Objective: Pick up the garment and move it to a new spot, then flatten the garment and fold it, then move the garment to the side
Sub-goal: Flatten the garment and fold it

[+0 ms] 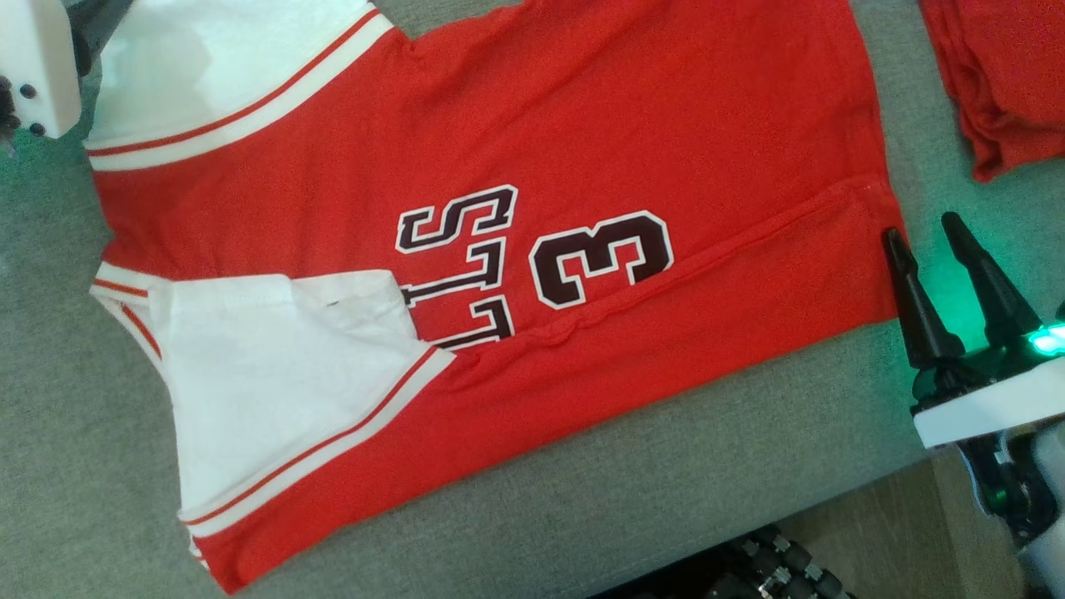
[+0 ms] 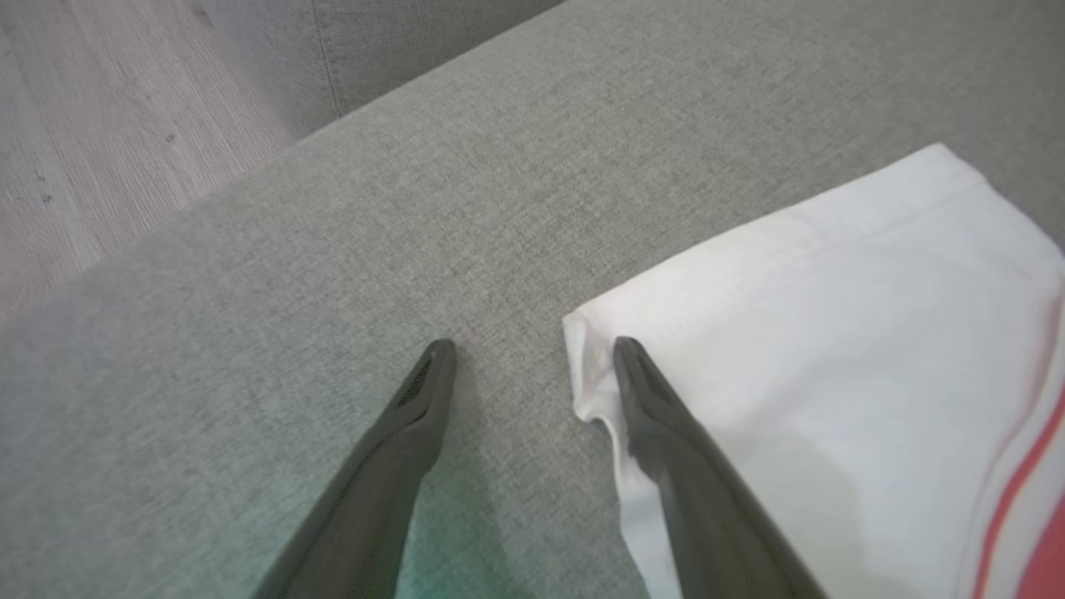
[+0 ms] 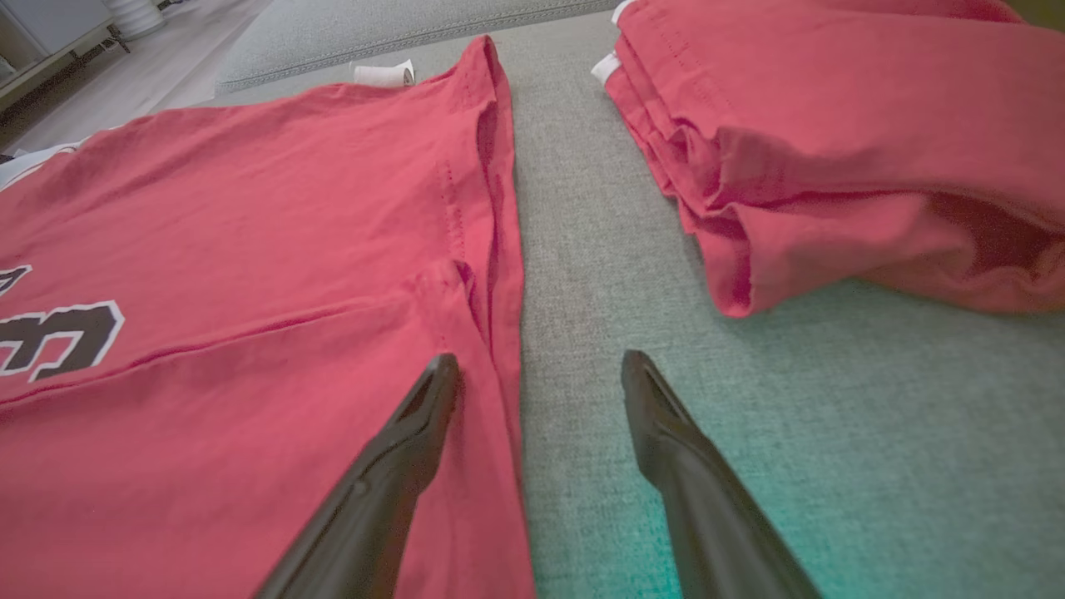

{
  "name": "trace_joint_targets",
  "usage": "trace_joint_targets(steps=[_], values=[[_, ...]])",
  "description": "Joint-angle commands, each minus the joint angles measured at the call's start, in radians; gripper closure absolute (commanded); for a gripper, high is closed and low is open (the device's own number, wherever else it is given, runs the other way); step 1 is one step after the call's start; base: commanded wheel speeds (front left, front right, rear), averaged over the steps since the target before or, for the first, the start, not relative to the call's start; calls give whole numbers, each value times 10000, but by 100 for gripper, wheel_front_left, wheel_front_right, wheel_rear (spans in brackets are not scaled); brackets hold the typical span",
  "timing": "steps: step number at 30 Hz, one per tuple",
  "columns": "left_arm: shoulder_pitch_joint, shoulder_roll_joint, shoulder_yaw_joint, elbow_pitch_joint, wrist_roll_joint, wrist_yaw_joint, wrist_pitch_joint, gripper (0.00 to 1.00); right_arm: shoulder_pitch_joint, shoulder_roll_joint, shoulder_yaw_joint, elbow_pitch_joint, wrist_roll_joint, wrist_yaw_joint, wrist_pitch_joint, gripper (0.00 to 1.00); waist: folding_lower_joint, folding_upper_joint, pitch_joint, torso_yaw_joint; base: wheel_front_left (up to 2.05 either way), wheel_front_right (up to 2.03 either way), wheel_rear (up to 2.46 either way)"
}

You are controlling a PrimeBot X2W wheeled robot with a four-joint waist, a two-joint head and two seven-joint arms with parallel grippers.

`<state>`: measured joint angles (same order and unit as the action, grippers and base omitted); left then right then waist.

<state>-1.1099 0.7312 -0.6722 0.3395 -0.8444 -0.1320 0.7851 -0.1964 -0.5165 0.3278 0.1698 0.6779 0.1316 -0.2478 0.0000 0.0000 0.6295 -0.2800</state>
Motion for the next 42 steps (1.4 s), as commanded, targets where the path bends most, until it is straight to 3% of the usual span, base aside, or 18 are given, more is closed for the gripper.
trace_joint_targets(steps=[1,2,3,5,6,7,13,18,27,32,42], values=[[-40,451,275,-240,-100,43,244,0,163,-259,83,-133,65,-9,-127,0,0,0,11,-4,0,0,0],[5,461,247,-279,-164,41,296,18,163,-262,73,-117,64,-9,-129,0,0,0,9,-3,0,0,0],[45,478,225,-313,-245,38,346,54,166,-261,63,-103,63,-9,-130,0,0,0,3,-1,0,0,0],[83,530,172,-449,-302,32,301,71,172,-259,47,-79,62,-9,-133,0,0,0,-15,4,0,0,0],[95,556,142,-526,-289,29,226,90,170,-262,43,-72,60,-9,-134,0,0,0,-18,8,0,0,0],[98,584,96,-603,-261,27,140,100,159,-264,46,-70,55,-9,-134,0,0,0,-17,11,0,0,0],[-168,738,-186,-907,216,18,-891,100,25,-284,83,-93,63,-9,-137,0,0,0,0,31,0,0,0],[-621,981,-707,-968,800,16,-2379,100,-103,-390,112,-111,78,-9,-138,0,0,0,-102,34,0,0,0],[-1423,972,-1649,-202,1526,15,-4571,100,-577,-856,416,-404,81,-9,19,0,0,0,-310,124,0,0,0],[-1794,909,-2172,237,1520,14,-5046,100,-1585,-1044,669,-361,-84,-9,755,0,0,0,-370,168,0,0,0],[-2648,804,-3198,601,1291,14,-5337,100,-4451,-383,793,1265,-865,-9,2876,0,0,0,-189,579,0,0,0]])
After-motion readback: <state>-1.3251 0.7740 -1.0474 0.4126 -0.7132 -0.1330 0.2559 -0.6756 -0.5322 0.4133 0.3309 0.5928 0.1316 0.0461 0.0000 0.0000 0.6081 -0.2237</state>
